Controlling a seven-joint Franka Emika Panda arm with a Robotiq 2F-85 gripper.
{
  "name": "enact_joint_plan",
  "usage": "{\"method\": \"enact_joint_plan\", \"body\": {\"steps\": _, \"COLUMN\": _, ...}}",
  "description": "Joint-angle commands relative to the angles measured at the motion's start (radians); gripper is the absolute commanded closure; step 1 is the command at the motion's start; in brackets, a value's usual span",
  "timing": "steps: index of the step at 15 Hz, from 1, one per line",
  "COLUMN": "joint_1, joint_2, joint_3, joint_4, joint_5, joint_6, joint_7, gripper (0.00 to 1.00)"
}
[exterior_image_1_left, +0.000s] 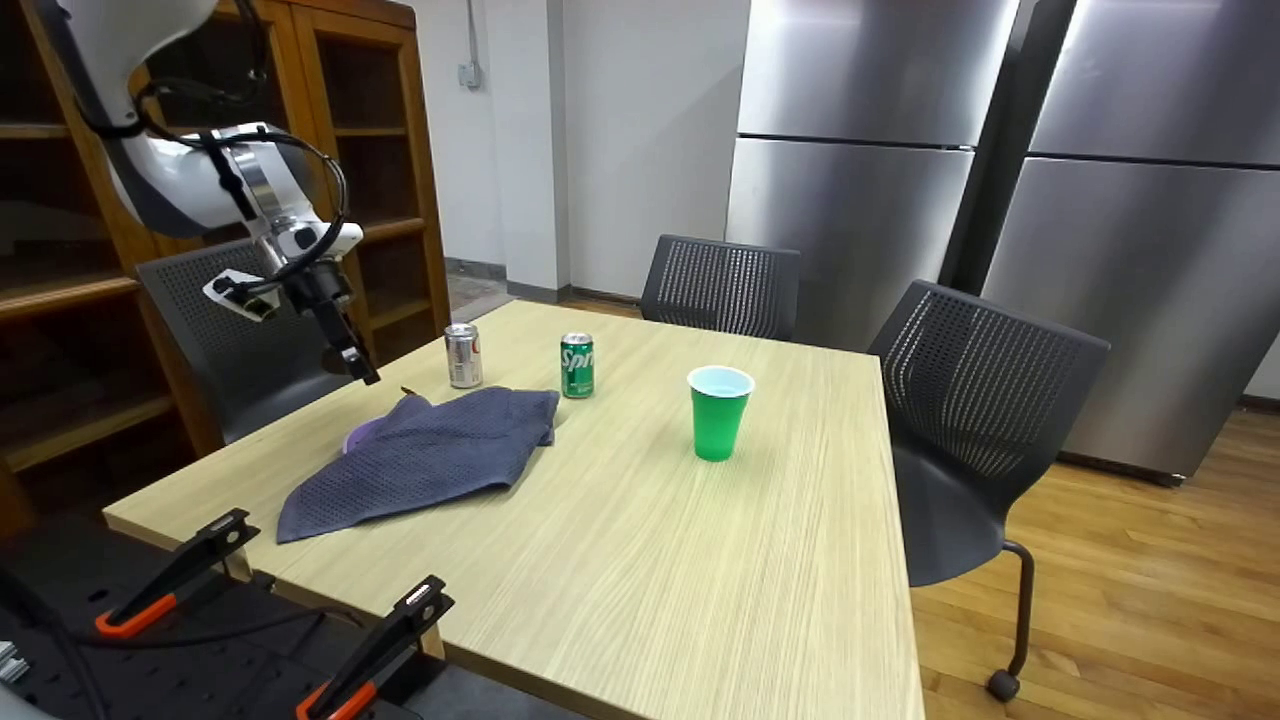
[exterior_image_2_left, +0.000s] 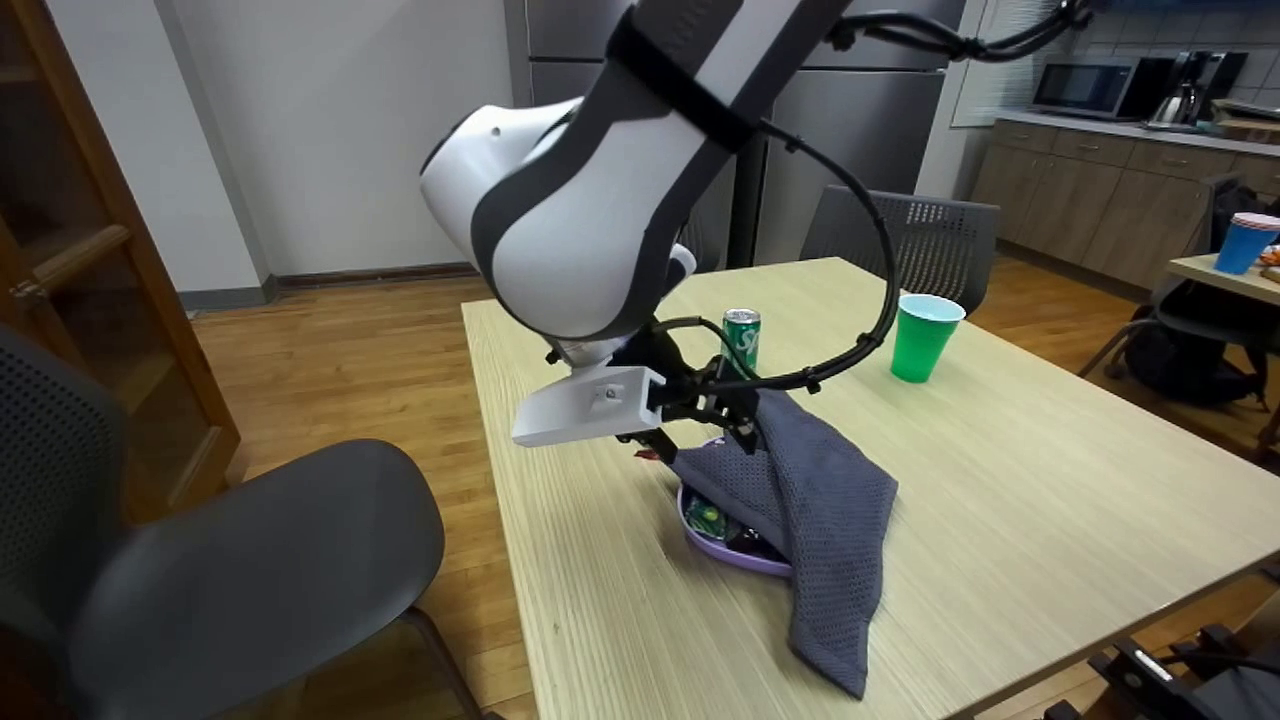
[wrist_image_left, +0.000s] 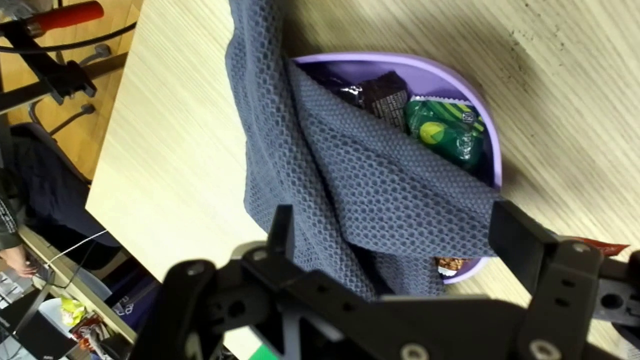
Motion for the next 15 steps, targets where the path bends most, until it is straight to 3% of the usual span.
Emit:
{"method": "enact_joint_plan", "body": {"steps": 1, "joint_1": 0.034, "joint_2": 0.068, "joint_3": -0.022, "joint_4": 0.098, "joint_5": -0.019, "joint_6": -0.027, "joint_7": -0.039, "gripper": 0.0}}
{"method": "enact_joint_plan", "body": {"steps": 15, "joint_1": 0.105, "joint_2": 0.247, "joint_3": -0.107, "joint_4": 0.301, "joint_5": -0.044, "joint_6": -0.071, "joint_7": -0.074, "gripper": 0.0}}
